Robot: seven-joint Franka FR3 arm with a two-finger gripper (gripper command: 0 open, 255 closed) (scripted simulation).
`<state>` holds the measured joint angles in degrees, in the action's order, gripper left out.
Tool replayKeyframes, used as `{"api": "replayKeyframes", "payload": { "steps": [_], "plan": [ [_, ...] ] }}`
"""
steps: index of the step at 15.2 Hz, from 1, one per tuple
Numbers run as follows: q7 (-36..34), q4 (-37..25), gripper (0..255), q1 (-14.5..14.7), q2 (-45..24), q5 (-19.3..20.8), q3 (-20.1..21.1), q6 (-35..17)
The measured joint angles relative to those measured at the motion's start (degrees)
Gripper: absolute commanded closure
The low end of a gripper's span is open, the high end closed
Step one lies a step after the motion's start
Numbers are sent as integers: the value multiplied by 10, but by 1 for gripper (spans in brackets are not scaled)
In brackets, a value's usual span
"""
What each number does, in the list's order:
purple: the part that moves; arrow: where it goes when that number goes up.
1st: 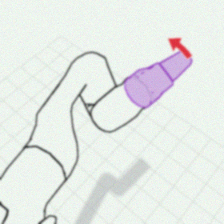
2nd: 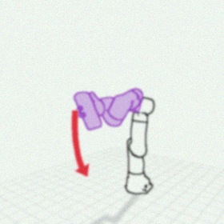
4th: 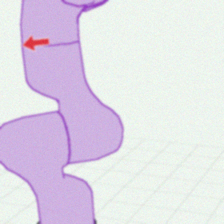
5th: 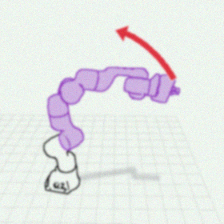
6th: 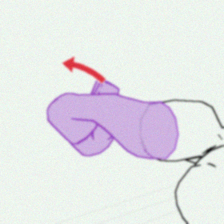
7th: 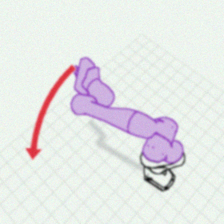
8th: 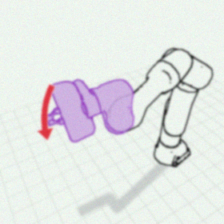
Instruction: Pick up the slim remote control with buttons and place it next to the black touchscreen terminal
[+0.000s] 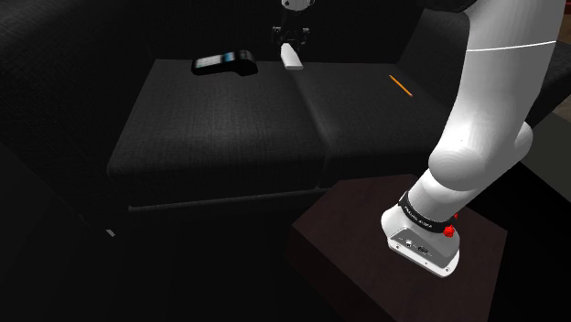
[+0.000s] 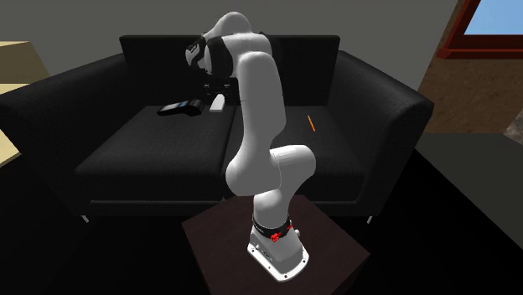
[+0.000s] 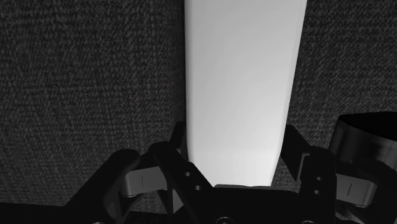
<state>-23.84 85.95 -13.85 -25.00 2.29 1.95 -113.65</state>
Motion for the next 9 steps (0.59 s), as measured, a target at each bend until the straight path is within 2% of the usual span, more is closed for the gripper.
{"api": "replayKeyframes", "payload": {
  "steps": [9],
  "plan": [
    [-2,42,255,0,-18,2,-1,-60]
  ]
}}
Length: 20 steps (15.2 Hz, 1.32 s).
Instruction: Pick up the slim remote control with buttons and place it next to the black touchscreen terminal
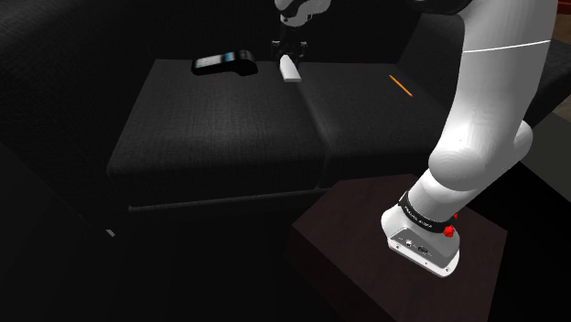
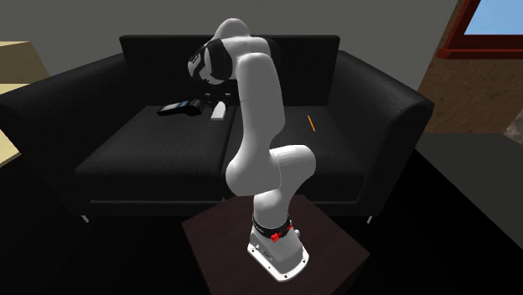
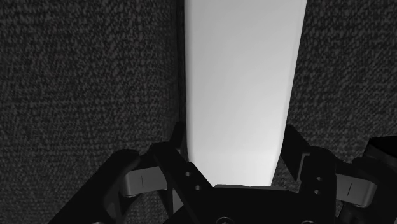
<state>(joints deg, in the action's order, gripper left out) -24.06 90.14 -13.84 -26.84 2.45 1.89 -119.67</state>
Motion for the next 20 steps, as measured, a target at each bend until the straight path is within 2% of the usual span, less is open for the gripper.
{"api": "replayKeyframes", "payload": {
  "steps": [10,11,17,20],
  "plan": [
    [-1,9,255,0,-13,1,0,-22],
    [-1,9,0,0,-13,1,0,-22],
    [-1,9,0,0,-12,1,0,-22],
    [-1,-11,0,1,2,0,0,12]
  ]
}}
